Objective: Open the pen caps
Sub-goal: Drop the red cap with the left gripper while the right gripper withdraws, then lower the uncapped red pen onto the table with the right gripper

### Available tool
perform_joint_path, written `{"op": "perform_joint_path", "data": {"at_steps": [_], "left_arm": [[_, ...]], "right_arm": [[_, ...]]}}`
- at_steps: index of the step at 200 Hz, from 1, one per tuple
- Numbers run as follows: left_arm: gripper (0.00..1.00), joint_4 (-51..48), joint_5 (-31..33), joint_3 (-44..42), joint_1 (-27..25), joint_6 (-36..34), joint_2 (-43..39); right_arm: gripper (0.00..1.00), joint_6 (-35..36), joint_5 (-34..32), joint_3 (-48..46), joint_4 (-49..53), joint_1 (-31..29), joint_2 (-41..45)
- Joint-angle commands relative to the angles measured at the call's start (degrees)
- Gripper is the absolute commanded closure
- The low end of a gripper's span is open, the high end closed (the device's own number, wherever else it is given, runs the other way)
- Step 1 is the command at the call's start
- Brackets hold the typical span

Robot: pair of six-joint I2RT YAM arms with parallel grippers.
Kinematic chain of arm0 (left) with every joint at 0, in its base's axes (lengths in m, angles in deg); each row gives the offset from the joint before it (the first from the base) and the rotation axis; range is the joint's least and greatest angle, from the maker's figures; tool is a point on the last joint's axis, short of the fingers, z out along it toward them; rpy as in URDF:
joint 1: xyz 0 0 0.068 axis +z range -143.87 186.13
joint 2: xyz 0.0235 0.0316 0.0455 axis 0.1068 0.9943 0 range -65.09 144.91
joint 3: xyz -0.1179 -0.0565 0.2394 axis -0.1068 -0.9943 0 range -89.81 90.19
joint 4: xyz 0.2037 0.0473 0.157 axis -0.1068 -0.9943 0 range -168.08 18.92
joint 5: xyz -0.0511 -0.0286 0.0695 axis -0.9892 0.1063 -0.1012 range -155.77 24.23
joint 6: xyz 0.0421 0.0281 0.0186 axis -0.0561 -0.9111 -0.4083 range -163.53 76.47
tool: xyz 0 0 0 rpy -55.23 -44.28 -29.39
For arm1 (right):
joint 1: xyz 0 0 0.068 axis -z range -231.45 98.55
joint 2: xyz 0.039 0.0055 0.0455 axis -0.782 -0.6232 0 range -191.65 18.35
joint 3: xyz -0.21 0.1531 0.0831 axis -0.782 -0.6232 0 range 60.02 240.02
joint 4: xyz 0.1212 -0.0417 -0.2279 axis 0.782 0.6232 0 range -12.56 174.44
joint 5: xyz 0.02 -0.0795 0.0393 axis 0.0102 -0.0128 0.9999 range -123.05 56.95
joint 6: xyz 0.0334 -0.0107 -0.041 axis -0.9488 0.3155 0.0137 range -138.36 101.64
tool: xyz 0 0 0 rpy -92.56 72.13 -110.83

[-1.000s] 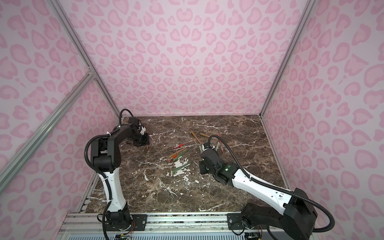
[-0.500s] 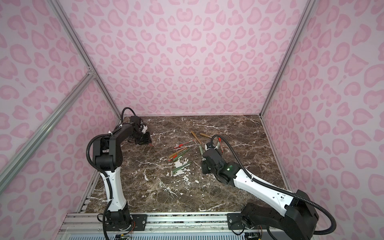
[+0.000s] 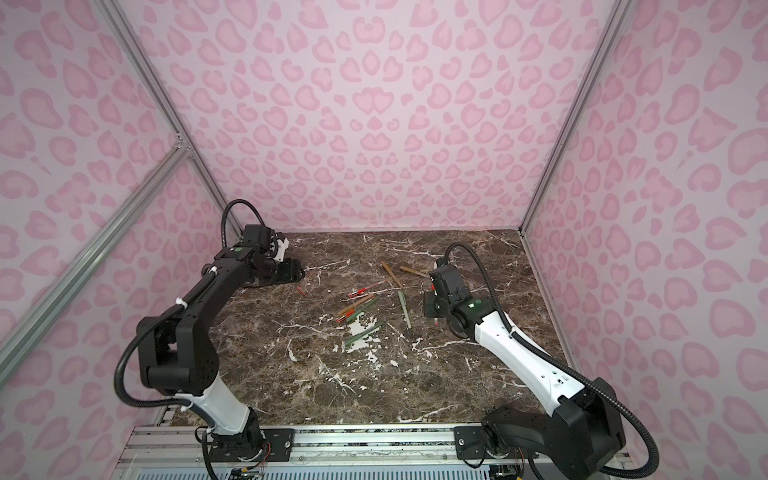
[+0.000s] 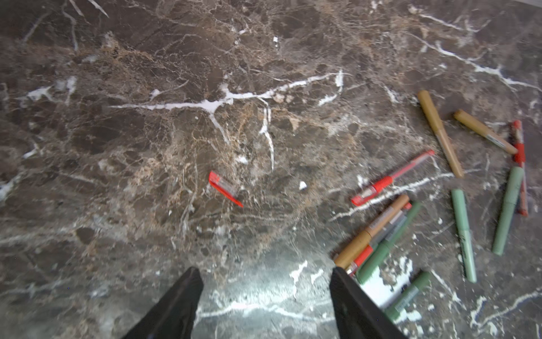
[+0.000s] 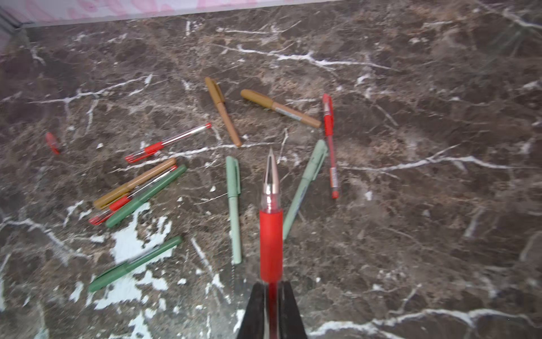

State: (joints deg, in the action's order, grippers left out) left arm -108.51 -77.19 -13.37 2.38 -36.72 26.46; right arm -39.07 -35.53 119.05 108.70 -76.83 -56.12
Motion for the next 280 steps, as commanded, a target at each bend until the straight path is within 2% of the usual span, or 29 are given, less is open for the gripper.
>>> {"op": "perform_joint_path", "data": {"at_steps": [1,37,56,67,79,108,128,177,233,280], "left_arm": [[0.20,6.21,-1.39,-6.68,-0.16,-1.86,-8.82],[0.08,13.84,-1.76,-19.29,-0.14,-4.16,-23.17],[0.03,17.69,-1.94,-25.29,0.06,-4.70,-29.96],[0.01,19.23,-4.31,-28.10,0.89,-4.68,-32.53],[0.02,19.32,-6.92,-29.02,2.52,-3.46,-33.52],[0.02,20.73,-7.20,-29.84,3.39,-3.54,-34.55],[0.02,20.47,-7.14,-29.03,3.85,-3.62,-34.63],[0.02,19.69,-7.39,-28.77,4.03,-4.12,-35.81],[0.02,19.08,-7.57,-27.72,4.27,-3.88,-35.56],[0.02,19.13,-7.81,-27.46,4.62,-3.74,-35.54]], "right_arm": [[1.00,6.71,2.42,3.14,3.29,4.25,-3.81],[1.00,11.01,5.55,10.95,7.46,13.36,-13.41],[1.00,13.48,4.42,14.20,7.90,16.05,-17.61],[1.00,14.11,4.11,15.64,7.50,17.75,-19.78],[1.00,13.90,5.26,17.89,7.88,20.12,-22.54],[1.00,13.85,7.78,22.89,6.56,23.89,-29.56],[1.00,14.50,7.41,25.59,5.82,24.66,-35.00],[1.00,15.92,6.13,39.46,9.79,25.39,-49.46],[0.98,16.01,6.78,45.14,11.73,25.38,-56.22],[0.88,16.51,6.34,45.22,11.72,25.39,-57.59]]}}
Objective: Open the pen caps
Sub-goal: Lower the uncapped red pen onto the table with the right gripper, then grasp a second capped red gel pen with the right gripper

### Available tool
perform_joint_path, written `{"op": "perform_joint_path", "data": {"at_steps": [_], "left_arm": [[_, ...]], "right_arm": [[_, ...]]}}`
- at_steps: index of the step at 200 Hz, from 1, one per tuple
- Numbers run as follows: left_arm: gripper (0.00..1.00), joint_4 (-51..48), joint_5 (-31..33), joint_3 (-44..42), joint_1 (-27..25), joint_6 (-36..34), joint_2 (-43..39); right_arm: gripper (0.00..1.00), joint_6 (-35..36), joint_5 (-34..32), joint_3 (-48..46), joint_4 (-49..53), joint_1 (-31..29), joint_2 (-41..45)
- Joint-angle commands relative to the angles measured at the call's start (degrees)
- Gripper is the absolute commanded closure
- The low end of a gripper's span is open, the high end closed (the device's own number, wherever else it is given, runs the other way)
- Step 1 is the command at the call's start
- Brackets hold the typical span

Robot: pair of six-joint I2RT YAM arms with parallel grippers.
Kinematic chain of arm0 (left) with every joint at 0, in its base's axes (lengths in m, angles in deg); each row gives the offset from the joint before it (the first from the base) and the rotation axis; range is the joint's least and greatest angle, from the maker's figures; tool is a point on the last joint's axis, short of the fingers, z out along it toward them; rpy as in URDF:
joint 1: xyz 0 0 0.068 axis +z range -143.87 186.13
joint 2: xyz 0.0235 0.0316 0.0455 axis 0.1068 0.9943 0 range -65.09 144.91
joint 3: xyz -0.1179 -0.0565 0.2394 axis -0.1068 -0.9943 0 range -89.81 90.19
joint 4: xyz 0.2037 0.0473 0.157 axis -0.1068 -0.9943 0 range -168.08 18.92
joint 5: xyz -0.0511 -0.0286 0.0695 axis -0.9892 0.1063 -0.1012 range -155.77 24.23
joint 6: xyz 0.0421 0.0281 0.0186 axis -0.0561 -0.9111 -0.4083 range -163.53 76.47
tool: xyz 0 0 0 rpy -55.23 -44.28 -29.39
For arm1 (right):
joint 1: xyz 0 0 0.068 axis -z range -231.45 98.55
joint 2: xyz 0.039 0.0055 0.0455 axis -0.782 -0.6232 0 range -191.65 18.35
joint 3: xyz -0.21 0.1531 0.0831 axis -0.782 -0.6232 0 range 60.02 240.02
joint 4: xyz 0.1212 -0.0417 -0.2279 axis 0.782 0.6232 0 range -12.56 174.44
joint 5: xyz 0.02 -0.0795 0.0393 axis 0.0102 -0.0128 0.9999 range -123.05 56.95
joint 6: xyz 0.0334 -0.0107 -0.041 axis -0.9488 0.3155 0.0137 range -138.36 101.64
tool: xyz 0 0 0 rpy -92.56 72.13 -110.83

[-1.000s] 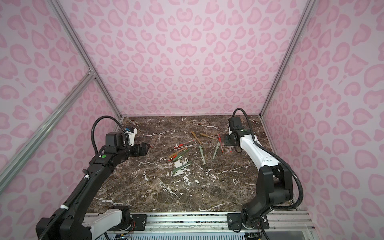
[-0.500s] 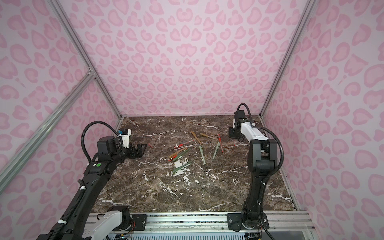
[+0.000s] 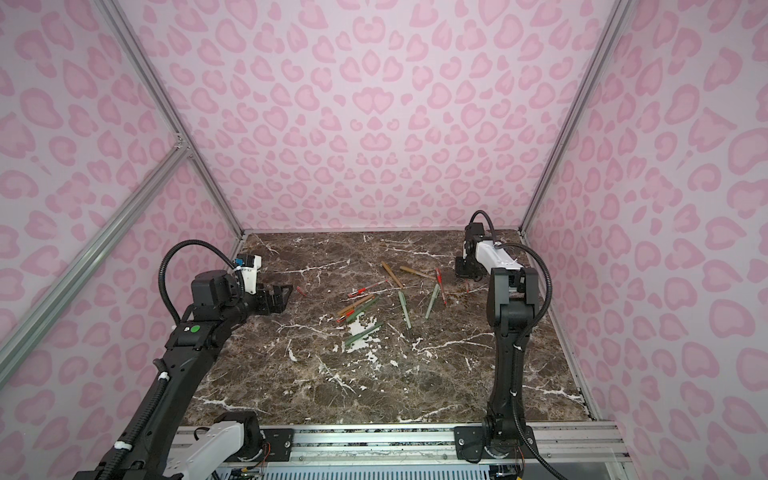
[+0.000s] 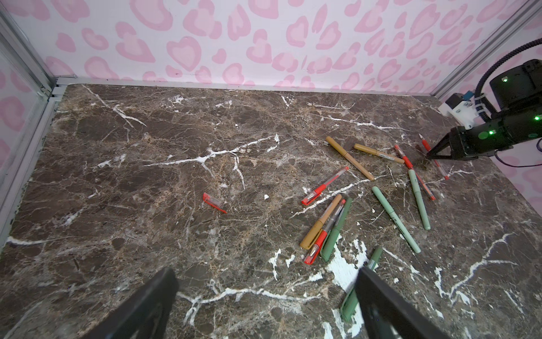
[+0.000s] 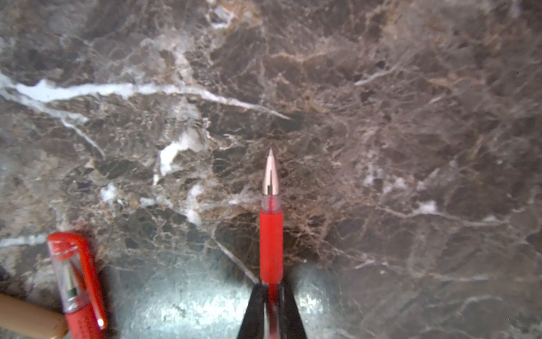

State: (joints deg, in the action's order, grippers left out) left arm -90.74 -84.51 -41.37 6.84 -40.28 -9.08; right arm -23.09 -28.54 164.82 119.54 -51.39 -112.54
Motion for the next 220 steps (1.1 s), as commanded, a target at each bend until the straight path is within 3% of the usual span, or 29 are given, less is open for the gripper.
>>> {"op": "perform_joint_path", "data": {"at_steps": [1,63,128,220], "left_arm": [[0.02,1.32,-0.49,0.57,0.16,-0.13,0.03],[0.02,0.86,-0.49,0.85,0.81,-0.17,-0.55],[0.02,1.39,-0.94,0.59,0.92,-0.18,-0.55],[0.02,0.85,-0.84,1.06,1.06,0.09,-0.53]], "right_arm": [[0.87,0.52,-0.65,-0.59,0.87,-0.05,-1.15],[0.72,-0.23,0.15,-2.02,0.95,-0.05,3.20],[0.70,-1.83,3.23,-12.86,-2.82,-2.13,14.77],[0.72,-2.06,4.07,-18.28,-4.05,-7.70,13.70]]}}
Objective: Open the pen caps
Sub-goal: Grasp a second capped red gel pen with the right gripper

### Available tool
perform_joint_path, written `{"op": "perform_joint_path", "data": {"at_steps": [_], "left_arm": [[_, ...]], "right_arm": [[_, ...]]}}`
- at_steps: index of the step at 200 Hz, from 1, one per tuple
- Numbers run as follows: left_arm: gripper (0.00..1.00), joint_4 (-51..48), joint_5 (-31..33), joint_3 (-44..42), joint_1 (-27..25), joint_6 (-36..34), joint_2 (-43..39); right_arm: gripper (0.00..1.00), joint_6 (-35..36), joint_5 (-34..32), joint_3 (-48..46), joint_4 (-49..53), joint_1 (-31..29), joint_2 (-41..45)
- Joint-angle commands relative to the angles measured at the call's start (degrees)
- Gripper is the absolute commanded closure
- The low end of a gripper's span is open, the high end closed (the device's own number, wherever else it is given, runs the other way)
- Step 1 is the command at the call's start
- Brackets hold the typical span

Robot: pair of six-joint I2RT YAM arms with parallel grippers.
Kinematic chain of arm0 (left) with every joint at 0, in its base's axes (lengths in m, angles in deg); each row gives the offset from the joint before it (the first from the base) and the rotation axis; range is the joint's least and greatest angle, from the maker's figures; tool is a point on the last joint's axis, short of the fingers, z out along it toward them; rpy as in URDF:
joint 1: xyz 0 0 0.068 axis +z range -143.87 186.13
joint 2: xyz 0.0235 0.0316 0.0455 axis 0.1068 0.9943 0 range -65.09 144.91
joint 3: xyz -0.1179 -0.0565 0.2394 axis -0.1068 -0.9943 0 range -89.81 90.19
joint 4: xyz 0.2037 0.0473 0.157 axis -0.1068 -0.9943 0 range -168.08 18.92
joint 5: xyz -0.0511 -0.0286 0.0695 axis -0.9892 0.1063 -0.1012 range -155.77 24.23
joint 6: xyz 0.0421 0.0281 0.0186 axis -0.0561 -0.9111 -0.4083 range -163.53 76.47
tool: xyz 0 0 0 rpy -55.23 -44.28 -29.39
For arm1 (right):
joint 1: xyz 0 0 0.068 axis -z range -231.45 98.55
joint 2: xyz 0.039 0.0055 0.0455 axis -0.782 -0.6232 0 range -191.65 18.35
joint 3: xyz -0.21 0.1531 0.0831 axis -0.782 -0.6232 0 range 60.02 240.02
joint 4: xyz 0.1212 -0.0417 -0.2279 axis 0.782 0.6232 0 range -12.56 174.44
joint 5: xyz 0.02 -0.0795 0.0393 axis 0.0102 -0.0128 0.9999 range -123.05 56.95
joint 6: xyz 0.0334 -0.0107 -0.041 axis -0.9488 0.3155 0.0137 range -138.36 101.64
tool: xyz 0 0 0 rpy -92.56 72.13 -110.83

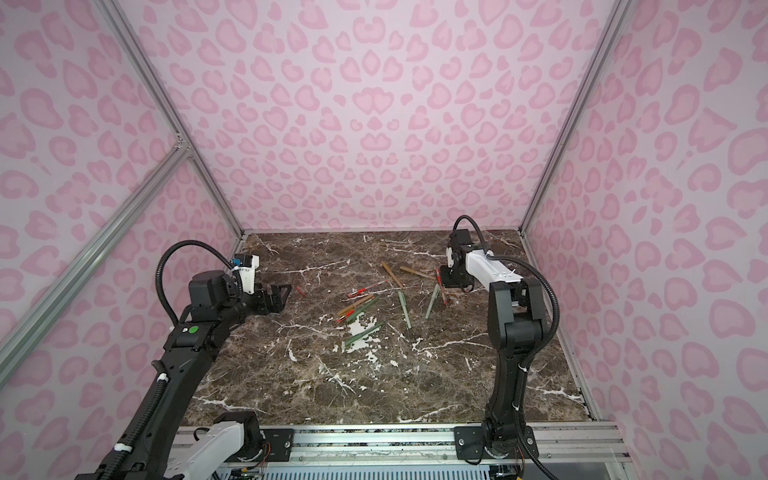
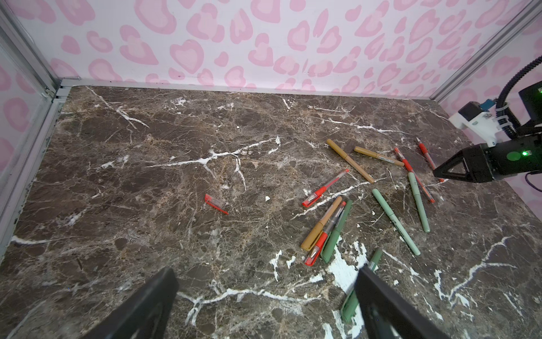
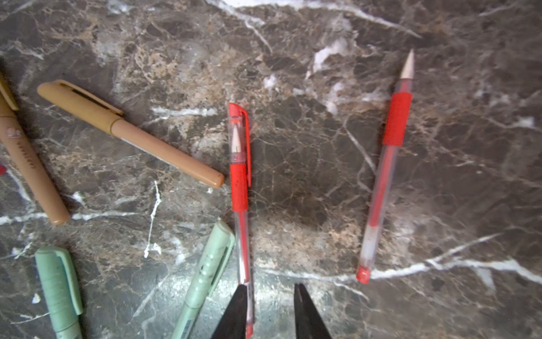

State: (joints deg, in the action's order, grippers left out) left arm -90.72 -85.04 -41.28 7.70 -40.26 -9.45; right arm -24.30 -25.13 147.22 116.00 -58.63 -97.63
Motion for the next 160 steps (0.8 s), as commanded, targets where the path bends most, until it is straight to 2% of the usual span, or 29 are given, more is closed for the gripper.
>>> {"op": "perform_joint_path", "data": {"at_steps": [1,114,160], "left_arm": [[0.02,0.78,-0.37,1.00,0.20,0.07,-0.17],[0.02,1.29,-0.68,0.65,0.33,0.12,-0.41],[0.02,1.00,-0.87,0.94,0.30,0.25,-0.18]], "right_arm": [[0.72,-0.84,0.67,-0.65,-0.51,-0.55,-1.23],[0.76,-0.67,0.15,-1.32,-1.46,-1.94,-4.73],[0.90,-1.06,-0.08,-3.79,-2.48,-1.96,-5.15]]}}
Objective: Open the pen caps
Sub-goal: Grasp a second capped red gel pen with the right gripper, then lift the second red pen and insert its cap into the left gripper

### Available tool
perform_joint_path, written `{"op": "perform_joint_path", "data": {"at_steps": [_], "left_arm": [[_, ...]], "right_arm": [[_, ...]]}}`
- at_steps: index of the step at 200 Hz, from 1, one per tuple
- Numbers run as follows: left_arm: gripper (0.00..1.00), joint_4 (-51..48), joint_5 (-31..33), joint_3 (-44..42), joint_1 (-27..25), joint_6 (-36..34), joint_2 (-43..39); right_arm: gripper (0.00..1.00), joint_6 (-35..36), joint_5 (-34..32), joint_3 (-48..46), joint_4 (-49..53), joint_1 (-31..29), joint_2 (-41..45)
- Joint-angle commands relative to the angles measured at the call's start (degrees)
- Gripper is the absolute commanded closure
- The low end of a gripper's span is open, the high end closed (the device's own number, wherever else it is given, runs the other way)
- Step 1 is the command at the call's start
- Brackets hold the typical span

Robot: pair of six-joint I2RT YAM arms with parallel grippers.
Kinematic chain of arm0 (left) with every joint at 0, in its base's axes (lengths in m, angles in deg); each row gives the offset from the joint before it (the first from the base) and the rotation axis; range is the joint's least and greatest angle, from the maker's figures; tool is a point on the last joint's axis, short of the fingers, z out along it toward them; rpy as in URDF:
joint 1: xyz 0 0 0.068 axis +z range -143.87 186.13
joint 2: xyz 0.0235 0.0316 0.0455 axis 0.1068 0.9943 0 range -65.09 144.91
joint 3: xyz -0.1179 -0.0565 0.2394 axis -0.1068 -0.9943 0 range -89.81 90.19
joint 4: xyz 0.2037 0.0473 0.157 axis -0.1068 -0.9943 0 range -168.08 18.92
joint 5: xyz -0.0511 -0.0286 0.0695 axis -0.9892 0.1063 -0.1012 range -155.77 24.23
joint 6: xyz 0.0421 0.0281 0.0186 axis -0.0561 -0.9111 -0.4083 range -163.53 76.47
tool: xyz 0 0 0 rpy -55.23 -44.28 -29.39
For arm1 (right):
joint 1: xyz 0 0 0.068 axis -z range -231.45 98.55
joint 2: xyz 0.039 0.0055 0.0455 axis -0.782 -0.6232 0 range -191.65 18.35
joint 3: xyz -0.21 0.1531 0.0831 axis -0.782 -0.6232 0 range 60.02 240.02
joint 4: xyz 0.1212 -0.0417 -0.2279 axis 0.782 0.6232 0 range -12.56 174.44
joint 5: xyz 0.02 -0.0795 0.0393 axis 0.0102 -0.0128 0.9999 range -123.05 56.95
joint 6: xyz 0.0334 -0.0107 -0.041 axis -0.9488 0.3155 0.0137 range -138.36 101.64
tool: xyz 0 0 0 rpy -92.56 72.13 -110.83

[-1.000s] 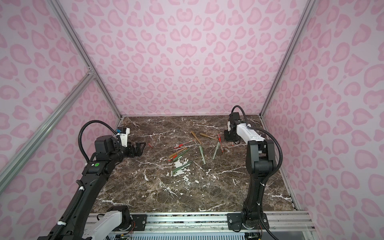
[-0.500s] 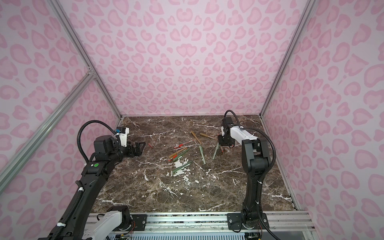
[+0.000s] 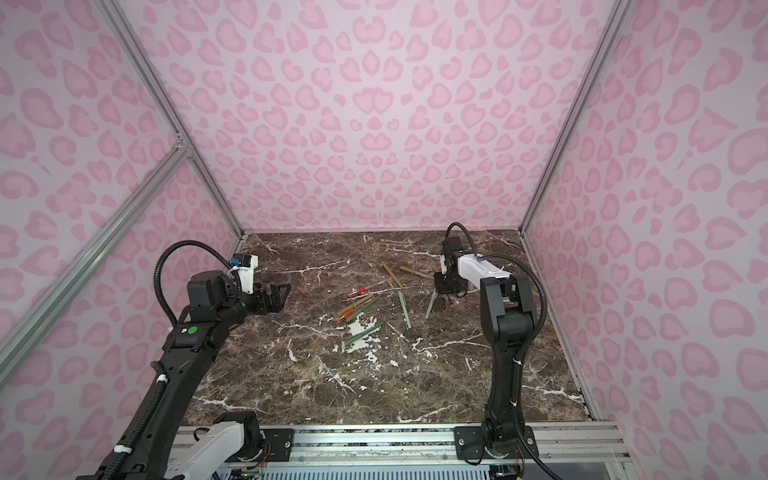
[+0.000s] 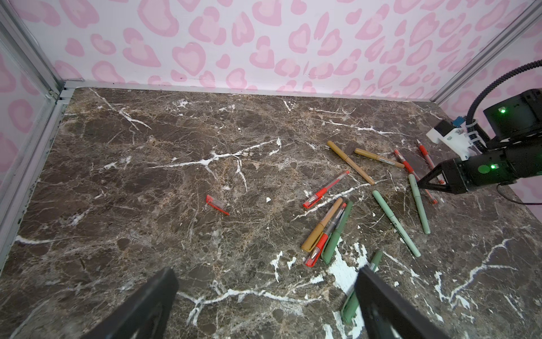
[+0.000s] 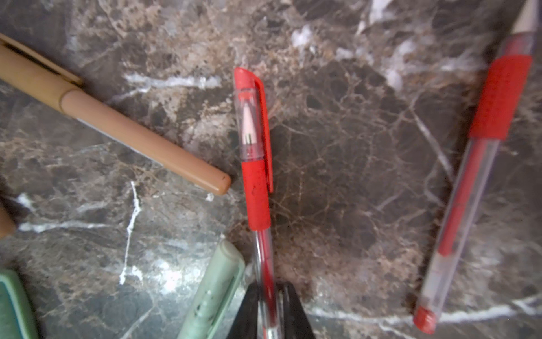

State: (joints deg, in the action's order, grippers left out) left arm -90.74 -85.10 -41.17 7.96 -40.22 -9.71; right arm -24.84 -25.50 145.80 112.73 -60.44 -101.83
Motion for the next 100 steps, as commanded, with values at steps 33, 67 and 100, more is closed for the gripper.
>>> {"op": "perform_joint_path", "data": {"at_steps": [33,67,100], "left_arm": [[0.02,2.04,-1.81,-0.09,0.03,0.19,0.35],[0.02,1.63,-5.13,0.80,-0.14,0.83,0.69],[0.02,0.77,-9.69,2.08,-0.20,2.62,1.68]], "right_arm": [[0.96,-0.38,-1.49,-3.57,0.48,0.11,0.91],[0.98,-1.06,-0.17,-6.81,-0.61,-0.45,7.24],[0.99,-4.31,0.63,-13.74,-2.85,-3.16,16.20]]}}
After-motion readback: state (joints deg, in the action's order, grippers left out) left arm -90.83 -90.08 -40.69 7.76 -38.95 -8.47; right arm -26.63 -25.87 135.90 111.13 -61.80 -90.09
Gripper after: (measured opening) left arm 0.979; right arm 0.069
